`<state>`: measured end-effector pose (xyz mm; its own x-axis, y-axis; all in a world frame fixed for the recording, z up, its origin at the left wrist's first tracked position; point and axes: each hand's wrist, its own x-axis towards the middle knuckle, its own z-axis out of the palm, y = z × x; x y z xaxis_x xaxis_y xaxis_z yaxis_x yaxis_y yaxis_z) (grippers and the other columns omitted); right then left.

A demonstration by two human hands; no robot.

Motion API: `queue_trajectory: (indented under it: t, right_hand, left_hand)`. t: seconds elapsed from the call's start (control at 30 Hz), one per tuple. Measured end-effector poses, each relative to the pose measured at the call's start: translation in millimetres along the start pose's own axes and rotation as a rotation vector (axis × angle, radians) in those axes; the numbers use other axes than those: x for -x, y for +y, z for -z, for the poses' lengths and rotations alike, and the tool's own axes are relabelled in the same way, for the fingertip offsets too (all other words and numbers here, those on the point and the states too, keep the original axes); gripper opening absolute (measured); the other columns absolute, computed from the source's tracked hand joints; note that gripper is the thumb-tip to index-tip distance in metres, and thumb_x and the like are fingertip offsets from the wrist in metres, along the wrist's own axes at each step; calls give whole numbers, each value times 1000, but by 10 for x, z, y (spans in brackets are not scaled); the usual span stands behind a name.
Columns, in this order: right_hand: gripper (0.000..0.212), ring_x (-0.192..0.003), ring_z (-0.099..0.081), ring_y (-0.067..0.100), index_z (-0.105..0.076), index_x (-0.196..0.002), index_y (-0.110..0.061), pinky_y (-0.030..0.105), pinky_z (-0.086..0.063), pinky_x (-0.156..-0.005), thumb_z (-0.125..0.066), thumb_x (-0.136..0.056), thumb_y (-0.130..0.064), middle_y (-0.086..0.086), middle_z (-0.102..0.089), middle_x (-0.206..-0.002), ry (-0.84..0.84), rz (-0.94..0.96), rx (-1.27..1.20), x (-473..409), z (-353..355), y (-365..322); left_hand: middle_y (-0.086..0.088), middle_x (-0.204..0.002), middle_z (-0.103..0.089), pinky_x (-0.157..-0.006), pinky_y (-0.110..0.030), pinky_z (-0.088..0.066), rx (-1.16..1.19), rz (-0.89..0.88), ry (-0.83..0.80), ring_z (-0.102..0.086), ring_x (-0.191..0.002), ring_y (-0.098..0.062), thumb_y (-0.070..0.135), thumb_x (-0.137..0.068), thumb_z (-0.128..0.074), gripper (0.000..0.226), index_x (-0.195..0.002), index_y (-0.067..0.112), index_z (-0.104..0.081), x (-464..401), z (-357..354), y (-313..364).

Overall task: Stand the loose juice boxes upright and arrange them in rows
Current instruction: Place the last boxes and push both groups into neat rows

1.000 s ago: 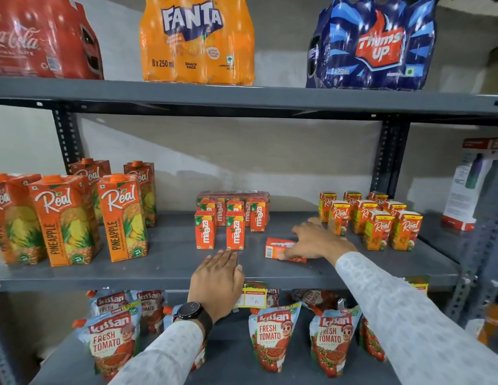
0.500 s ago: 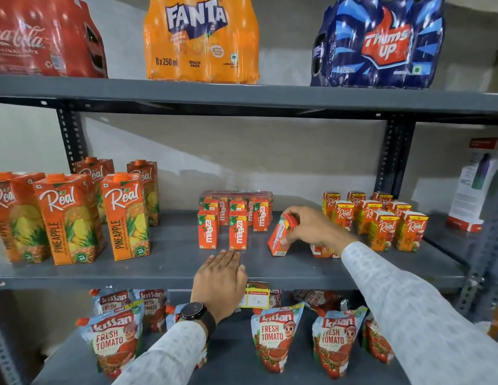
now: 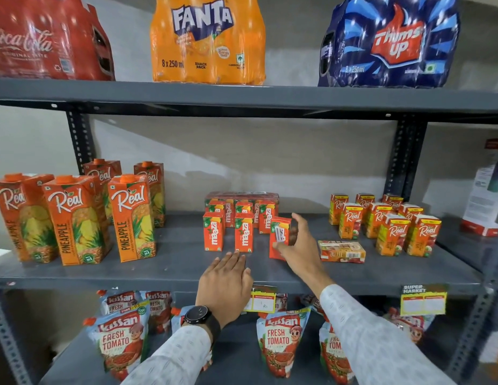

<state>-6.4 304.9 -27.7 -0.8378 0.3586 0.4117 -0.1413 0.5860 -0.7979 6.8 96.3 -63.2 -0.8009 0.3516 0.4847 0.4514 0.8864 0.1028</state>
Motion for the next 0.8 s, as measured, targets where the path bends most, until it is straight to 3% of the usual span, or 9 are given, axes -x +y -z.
queue_trajectory:
  t: [0.1, 0.17, 0.3, 0.43, 0.5, 0.6, 0.73, 0.8]
  right_hand:
    - [103, -109, -64, 16, -33, -142, -32, 30, -51, -81, -80, -62, -77, -4, -60, -132, 79, -2, 136, 1, -52, -48]
    - [99, -100, -67, 17, -34, -129, -32, 26, -49, -72, -76, -57, -85, -3, -62, -123, 109, -13, 206, 0, -79, -83]
    - [82, -79, -59, 7, -28, -114, -37, 13, -37, -55, -82, -63, -74, -6, -64, -111, 133, 6, 246, 12, -100, -61]
    - [78, -93, -62, 7, -37, -129, -34, 9, -36, -64, -86, -73, -55, -6, -65, -120, 102, 41, 142, -5, -84, 41]
    - [80, -99, -66, 11, -37, -130, -36, 12, -39, -67, -86, -71, -57, -9, -64, -116, 92, 57, 108, -13, -75, 51]
    - [83, -93, -57, 7, -34, -120, -39, 21, -43, -73, -85, -62, -69, -15, -54, -108, 107, 69, 134, -8, -86, 29]
    - [76, -85, -55, 2, -30, -115, -43, 10, -36, -66, -88, -67, -59, -18, -55, -103, 128, 83, 159, -10, -88, 41]
    - [73, -81, -60, -3, -35, -120, -41, 17, -51, -74, -89, -71, -51, -21, -61, -100, 94, 89, 111, -20, -85, 70]
  left_hand:
    - [4, -153, -48, -121, -36, -29, -5, -5, -2, -38, -144, -12, 49, -96, -3, 72, -147, 23, -47, 3, 13, 3]
    - [4, -154, -47, -121, -36, -29, -8, -6, 2, -38, -144, -12, 49, -96, -2, 73, -147, 23, -46, 5, 13, 9]
    - [3, -153, -48, -121, -36, -30, -4, -8, 5, -39, -144, -13, 50, -96, -3, 73, -147, 22, -47, 6, 23, 15]
    - [3, -151, -50, -120, -36, -31, 3, -6, 14, -41, -143, -13, 49, -96, -5, 72, -145, 21, -50, 6, 14, 13]
    - [1, -150, -52, -120, -36, -31, 9, -4, 18, -43, -142, -14, 48, -97, -8, 70, -144, 20, -52, 7, 2, 20]
    - [1, -148, -54, -119, -36, -32, 12, 5, 28, -45, -141, -15, 46, -97, -13, 66, -142, 20, -55, -1, -12, 15]
    - [0, -145, -57, -118, -37, -35, 13, 2, 40, -48, -138, -15, 45, -98, -17, 63, -139, 20, -57, -2, -16, 8]
    - [0, -145, -57, -118, -36, -34, 14, 0, 47, -48, -138, -15, 45, -98, -17, 63, -139, 20, -57, -2, -19, 8]
